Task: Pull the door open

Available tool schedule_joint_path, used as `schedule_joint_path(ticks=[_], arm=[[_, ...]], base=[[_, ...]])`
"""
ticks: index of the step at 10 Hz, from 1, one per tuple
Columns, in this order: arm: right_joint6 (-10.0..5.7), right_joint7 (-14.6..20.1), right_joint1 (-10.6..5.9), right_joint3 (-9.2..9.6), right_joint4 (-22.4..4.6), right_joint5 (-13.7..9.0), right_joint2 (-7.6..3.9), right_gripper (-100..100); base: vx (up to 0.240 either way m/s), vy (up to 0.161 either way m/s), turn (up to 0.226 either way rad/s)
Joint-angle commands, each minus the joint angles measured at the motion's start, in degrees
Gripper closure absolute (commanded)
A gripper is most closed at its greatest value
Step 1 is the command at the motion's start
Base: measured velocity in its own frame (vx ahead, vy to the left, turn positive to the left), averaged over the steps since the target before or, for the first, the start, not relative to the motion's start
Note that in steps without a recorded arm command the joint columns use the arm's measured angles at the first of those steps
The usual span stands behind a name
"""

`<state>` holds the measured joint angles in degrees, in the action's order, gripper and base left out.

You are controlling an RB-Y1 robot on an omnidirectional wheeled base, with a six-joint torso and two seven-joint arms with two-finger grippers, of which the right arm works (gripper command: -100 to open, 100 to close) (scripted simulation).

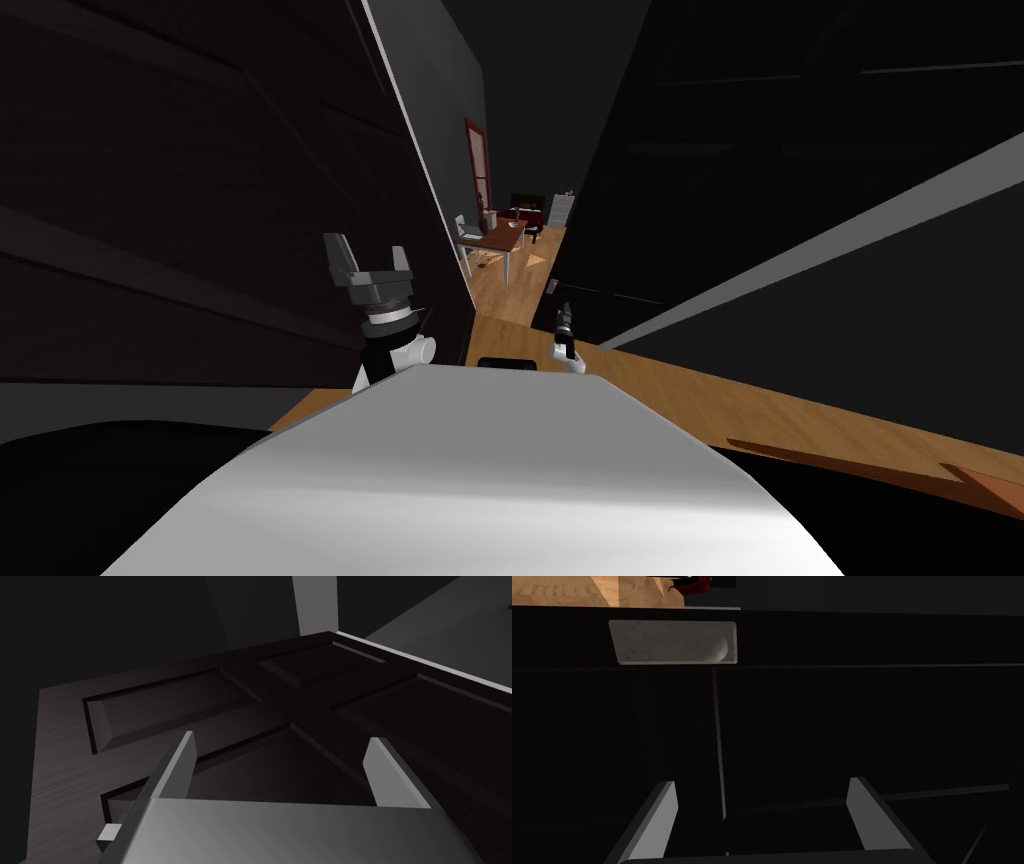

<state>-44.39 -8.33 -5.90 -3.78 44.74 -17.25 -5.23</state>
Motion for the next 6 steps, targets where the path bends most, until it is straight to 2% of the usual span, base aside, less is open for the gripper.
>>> schedule_joint_path(ticks=[1, 6], arm=[[-0.40, -0.3, -0.65, -0.13, -1.7, -0.5, 0.12, -100], [-1.53, -1.0, -2.59, -0.49, -6.3, -1.6, 0.43, -100]], base=[[0.071, -0.018, 0.083], [0.068, -0.021, 0.067]])
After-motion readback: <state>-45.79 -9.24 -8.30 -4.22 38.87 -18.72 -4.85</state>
